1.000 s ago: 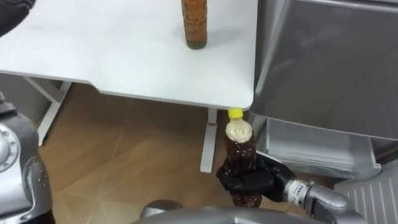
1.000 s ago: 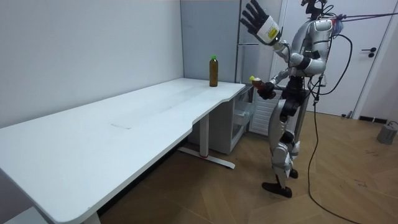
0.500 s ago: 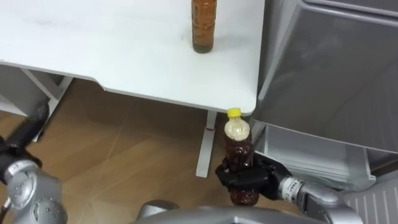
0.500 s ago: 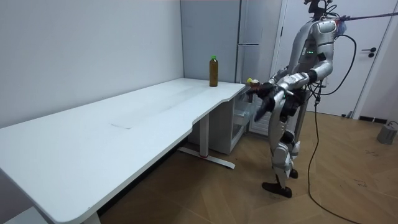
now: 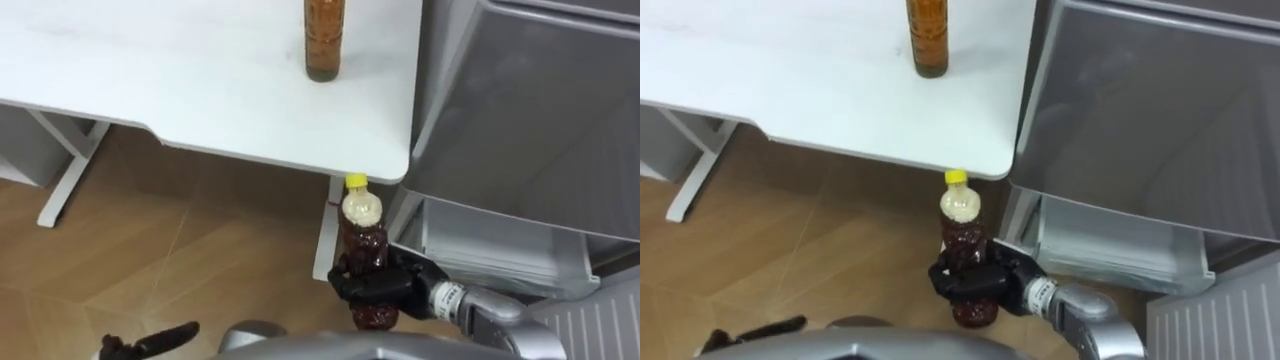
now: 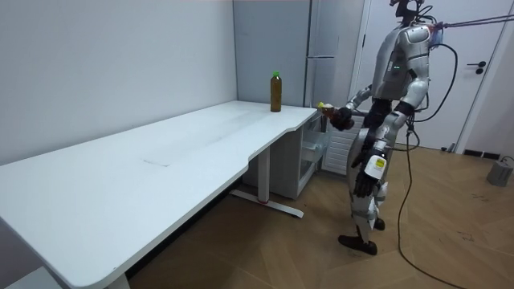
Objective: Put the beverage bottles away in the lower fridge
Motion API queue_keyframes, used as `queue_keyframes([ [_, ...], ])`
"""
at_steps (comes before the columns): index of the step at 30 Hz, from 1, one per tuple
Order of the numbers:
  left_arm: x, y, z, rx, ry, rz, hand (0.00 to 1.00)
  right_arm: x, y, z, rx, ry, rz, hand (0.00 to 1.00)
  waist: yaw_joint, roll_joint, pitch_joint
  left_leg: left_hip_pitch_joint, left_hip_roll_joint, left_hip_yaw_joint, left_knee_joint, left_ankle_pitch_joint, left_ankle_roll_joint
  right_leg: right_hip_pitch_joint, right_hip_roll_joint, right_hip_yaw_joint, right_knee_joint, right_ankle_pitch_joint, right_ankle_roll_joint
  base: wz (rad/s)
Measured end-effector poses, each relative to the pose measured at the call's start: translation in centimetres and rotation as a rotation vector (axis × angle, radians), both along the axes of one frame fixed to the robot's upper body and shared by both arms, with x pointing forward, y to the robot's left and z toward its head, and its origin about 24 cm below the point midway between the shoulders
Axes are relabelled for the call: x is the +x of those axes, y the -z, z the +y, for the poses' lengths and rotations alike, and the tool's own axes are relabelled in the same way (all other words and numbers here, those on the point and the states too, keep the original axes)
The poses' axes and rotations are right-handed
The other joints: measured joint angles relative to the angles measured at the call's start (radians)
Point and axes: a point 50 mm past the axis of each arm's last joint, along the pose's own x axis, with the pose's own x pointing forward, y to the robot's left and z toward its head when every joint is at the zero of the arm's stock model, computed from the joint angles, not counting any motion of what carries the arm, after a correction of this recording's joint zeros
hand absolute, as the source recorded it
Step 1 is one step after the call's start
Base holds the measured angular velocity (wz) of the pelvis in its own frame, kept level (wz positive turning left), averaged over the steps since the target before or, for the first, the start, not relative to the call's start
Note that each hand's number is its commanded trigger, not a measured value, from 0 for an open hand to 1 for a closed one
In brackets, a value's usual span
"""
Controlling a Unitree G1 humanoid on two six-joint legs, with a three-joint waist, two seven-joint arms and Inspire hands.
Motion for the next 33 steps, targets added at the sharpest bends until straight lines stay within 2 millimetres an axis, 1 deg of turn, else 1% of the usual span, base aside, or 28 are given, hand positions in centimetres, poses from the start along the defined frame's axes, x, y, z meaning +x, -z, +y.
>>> queue_keyframes([
  [1, 0.1, 0.0, -0.2, -0.005, 0.036, 0.001, 0.00, 0.3, -0.1, 0.0, 0.000, -0.001, -0.009, 1.00, -0.009, -0.002, 0.0003, -0.004, 0.000, -0.001, 0.000, 0.000, 0.000, -0.003, 0.000, -0.001, 0.000, 0.000, 0.000, 0.05],
  [3, 0.8, 0.1, -0.8, -0.013, 0.174, 0.000, 0.00, 0.9, -0.4, 0.1, 0.019, 0.013, -0.028, 1.00, -0.036, -0.007, -0.0005, -0.016, -0.001, 0.000, 0.007, 0.000, 0.000, -0.007, 0.000, -0.001, -0.001, 0.000, 0.001, 0.02],
  [5, 1.6, 0.1, -1.2, -0.010, 0.268, 0.000, 0.00, 1.0, -0.5, 0.2, 0.022, 0.020, -0.040, 1.00, -0.047, -0.011, 0.0000, -0.018, -0.001, -0.001, 0.007, 0.000, 0.000, -0.008, 0.000, -0.002, -0.001, 0.001, 0.001, 0.00],
  [6, 1.6, 0.1, -1.2, 0.003, 0.302, 0.006, 0.00, 1.0, -0.5, 0.3, 0.024, 0.023, -0.040, 1.00, -0.058, -0.013, -0.0011, -0.015, -0.001, 0.001, 0.007, 0.000, 0.000, -0.008, 0.000, -0.001, -0.001, 0.001, 0.001, 0.00],
  [7, 1.8, 0.1, -1.1, 0.008, 0.316, 0.007, 0.00, 1.0, -0.5, 0.3, 0.026, 0.025, -0.039, 1.00, -0.060, -0.014, -0.0021, -0.013, -0.001, 0.002, 0.007, 0.000, 0.000, -0.007, 0.000, -0.001, -0.001, 0.001, 0.001, 0.00],
  [8, 2.1, 0.1, -1.2, 0.009, 0.335, 0.005, 0.00, 1.0, -0.5, 0.3, 0.030, 0.034, -0.039, 1.00, -0.064, -0.010, -0.0001, -0.009, -0.001, 0.006, 0.005, 0.000, 0.000, -0.007, -0.001, 0.000, -0.001, 0.001, 0.001, -0.05],
  [9, 2.4, 0.2, -1.3, 0.003, 0.359, 0.009, 0.00, 1.1, -0.5, 0.2, 0.028, 0.044, -0.040, 1.00, -0.068, -0.012, -0.0016, -0.007, -0.001, 0.010, 0.000, 0.000, 0.000, -0.008, -0.001, 0.001, -0.002, 0.001, 0.001, -0.05],
  [10, 2.5, 0.3, -1.4, 0.002, 0.366, 0.012, 0.00, 1.1, -0.5, 0.2, 0.026, 0.050, -0.040, 1.00, -0.072, -0.011, -0.0009, -0.007, -0.001, 0.011, -0.001, 0.000, 0.001, -0.008, -0.001, 0.002, -0.002, 0.001, 0.001, -0.03],
  [11, 2.5, 0.4, -1.3, 0.008, 0.380, 0.023, 0.00, 1.2, -0.5, 0.2, 0.027, 0.062, -0.041, 1.00, -0.082, -0.009, 0.0004, -0.007, -0.001, 0.013, -0.002, 0.000, 0.001, -0.008, -0.002, 0.002, -0.002, 0.001, 0.001, -0.04],
  [12, 2.3, 0.4, -1.3, 0.009, 0.399, 0.036, 0.00, 1.3, -0.6, 0.1, 0.033, 0.080, -0.042, 1.00, -0.086, -0.004, 0.0021, -0.007, -0.001, 0.018, -0.003, 0.000, 0.001, -0.008, -0.002, 0.007, -0.002, 0.001, 0.002, -0.07],
  [14, 2.3, 0.5, -1.3, 0.002, 0.422, 0.046, 0.00, 1.5, -0.7, -0.2, 0.043, 0.114, -0.047, 1.00, -0.090, 0.000, 0.0006, -0.008, 0.000, 0.025, -0.006, 0.000, 0.001, -0.012, -0.002, 0.011, -0.001, 0.002, 0.003, -0.09],
  [15, 2.7, 0.5, -1.4, -0.002, 0.446, 0.042, 0.00, 1.6, -0.7, -0.3, 0.060, 0.145, -0.046, 1.00, -0.092, 0.004, -0.0018, -0.011, 0.001, 0.029, -0.009, 0.000, 0.001, -0.020, -0.002, 0.015, 0.002, 0.002, 0.003, -0.08],
  [16, 2.7, 0.5, -1.4, -0.006, 0.449, 0.044, 0.00, 1.6, -0.8, -0.3, 0.068, 0.161, -0.044, 1.00, -0.094, 0.005, -0.0013, -0.012, 0.001, 0.031, -0.009, 0.000, 0.001, -0.023, -0.002, 0.017, 0.003, 0.003, 0.003, -0.06],
  [18, 2.5, 0.6, -1.5, -0.018, 0.461, 0.054, 0.00, 1.7, -0.7, -0.5, 0.075, 0.206, -0.036, 1.00, -0.095, 0.012, -0.0051, -0.011, 0.003, 0.034, -0.008, 0.000, 0.001, -0.023, -0.001, 0.019, 0.009, 0.003, 0.003, -0.04],
  [24, 2.5, 0.7, -1.7, -0.038, 0.483, 0.057, 0.00, 1.7, -0.7, 0.1, 0.126, 0.259, -0.013, 1.00, -0.106, 0.028, -0.0061, 0.001, 0.004, 0.035, -0.008, 0.001, 0.001, -0.019, 0.000, 0.019, 0.016, 0.003, 0.002, 0.00],
  [26, 2.3, 0.7, -1.7, -0.041, 0.482, 0.062, 0.00, 1.5, -0.6, 0.2, 0.139, 0.282, 0.001, 1.00, -0.109, 0.031, -0.0061, 0.002, 0.005, 0.035, -0.012, 0.001, 0.001, -0.018, 0.000, 0.019, 0.017, 0.003, 0.002, 0.00],
  [28, 2.2, 0.7, -1.8, -0.041, 0.478, 0.063, 0.00, 1.2, -0.4, 0.3, 0.178, 0.337, 0.033, 1.00, -0.112, 0.032, -0.0065, 0.003, 0.005, 0.037, -0.017, 0.005, 0.002, -0.018, 0.000, 0.023, 0.020, 0.004, 0.001, -0.04],
  [29, 2.2, 0.8, -2.0, -0.045, 0.471, 0.060, 0.00, 0.9, -0.3, 0.2, 0.207, 0.388, 0.056, 1.00, -0.111, 0.036, -0.0052, 0.003, 0.005, 0.043, -0.019, 0.008, 0.003, -0.020, 0.000, 0.029, 0.022, 0.006, 0.001, -0.13],
  [31, 2.0, 0.9, -2.2, -0.054, 0.464, 0.063, 0.00, 0.5, -0.2, -0.1, 0.254, 0.480, 0.093, 1.00, -0.115, 0.045, -0.0054, 0.006, 0.006, 0.049, -0.021, 0.010, 0.005, -0.021, 0.001, 0.037, 0.022, 0.011, 0.002, -0.13],
  [33, 1.5, 1.1, -2.2, -0.064, 0.460, 0.086, 0.00, 0.2, -0.2, -0.5, 0.347, 0.628, 0.141, 1.00, -0.119, 0.054, -0.0064, 0.008, 0.006, 0.057, -0.021, 0.012, 0.006, -0.022, 0.001, 0.042, 0.022, 0.017, 0.003, -0.10],
])
